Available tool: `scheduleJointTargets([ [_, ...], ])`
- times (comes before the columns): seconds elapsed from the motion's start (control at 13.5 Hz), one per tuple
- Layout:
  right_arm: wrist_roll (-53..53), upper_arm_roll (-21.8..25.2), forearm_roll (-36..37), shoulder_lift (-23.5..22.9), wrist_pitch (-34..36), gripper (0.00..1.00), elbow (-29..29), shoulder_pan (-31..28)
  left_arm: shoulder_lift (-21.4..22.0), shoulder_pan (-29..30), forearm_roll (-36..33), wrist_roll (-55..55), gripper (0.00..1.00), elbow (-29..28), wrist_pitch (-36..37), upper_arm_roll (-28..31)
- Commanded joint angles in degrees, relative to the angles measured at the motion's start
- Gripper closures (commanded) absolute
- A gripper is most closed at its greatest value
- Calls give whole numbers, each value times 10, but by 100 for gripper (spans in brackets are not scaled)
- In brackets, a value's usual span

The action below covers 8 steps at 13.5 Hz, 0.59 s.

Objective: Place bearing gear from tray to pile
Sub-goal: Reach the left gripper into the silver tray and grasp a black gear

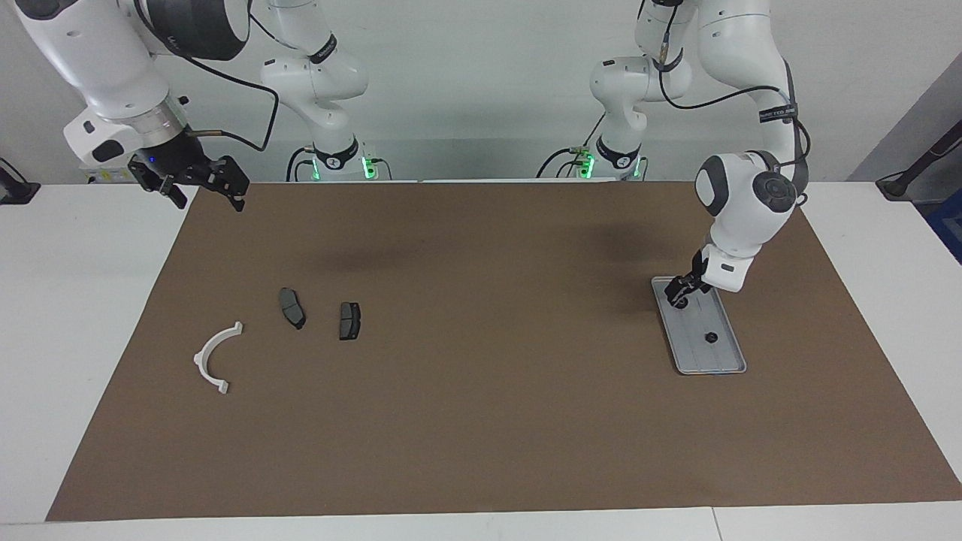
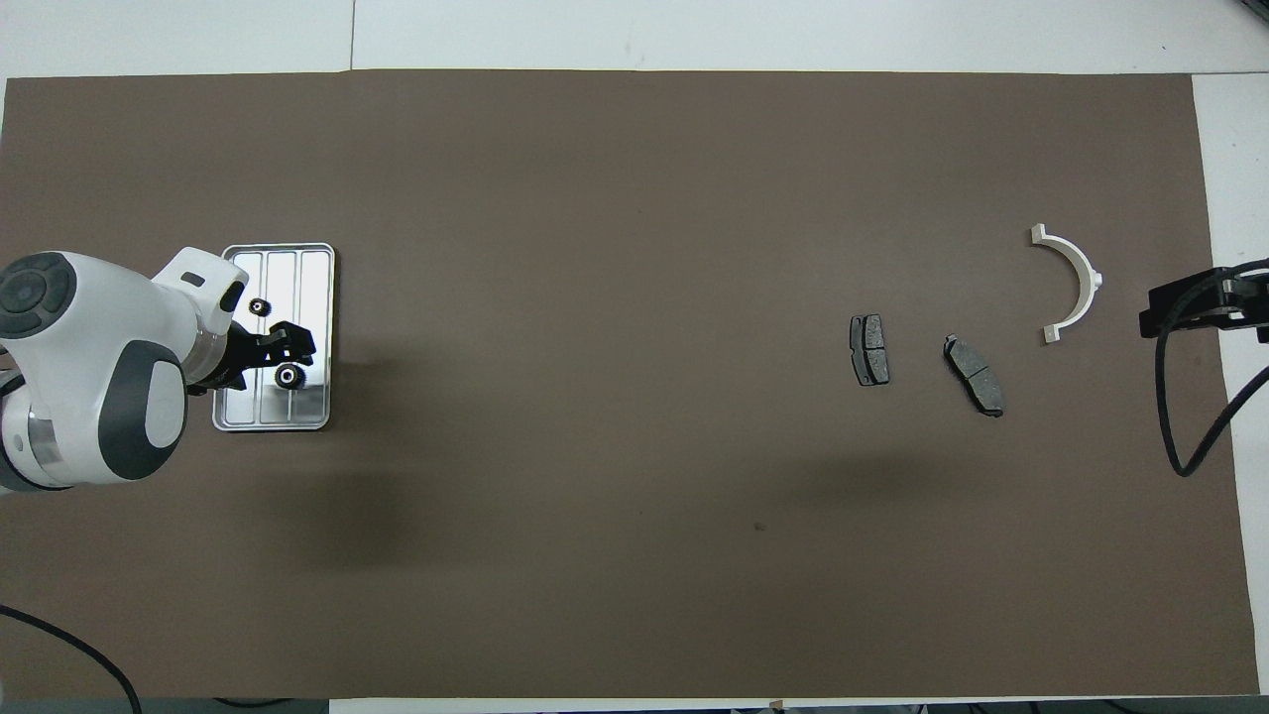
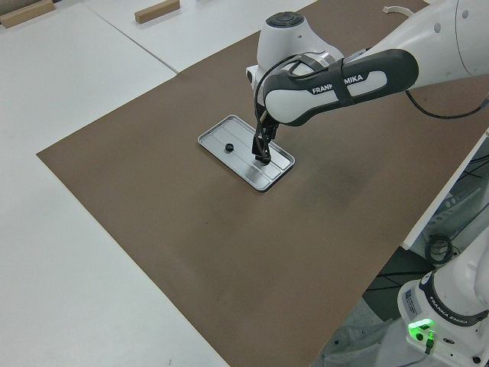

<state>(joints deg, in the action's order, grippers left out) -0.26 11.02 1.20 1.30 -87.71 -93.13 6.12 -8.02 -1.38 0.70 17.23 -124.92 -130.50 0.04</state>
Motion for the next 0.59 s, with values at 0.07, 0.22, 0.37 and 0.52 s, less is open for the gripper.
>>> scheduleJointTargets([
  [0.07,-4,-3,-6,9,-8,0,-12,-7,-16,-4,-12,11,11,-14,-32,4],
  [0.22,-10,-3,-6,8,-8,0,-11,-8,-18,-2,-12,9,11,-14,-32,4],
  [0.37,-8,-3,-6,8,-8,0,-11,-8,-18,-1,-13,8,14,-14,-33,5],
  [0.52,-9,-3,-6,8,-8,0,-11,-8,-20,0,-12,7,16,-14,-36,4],
])
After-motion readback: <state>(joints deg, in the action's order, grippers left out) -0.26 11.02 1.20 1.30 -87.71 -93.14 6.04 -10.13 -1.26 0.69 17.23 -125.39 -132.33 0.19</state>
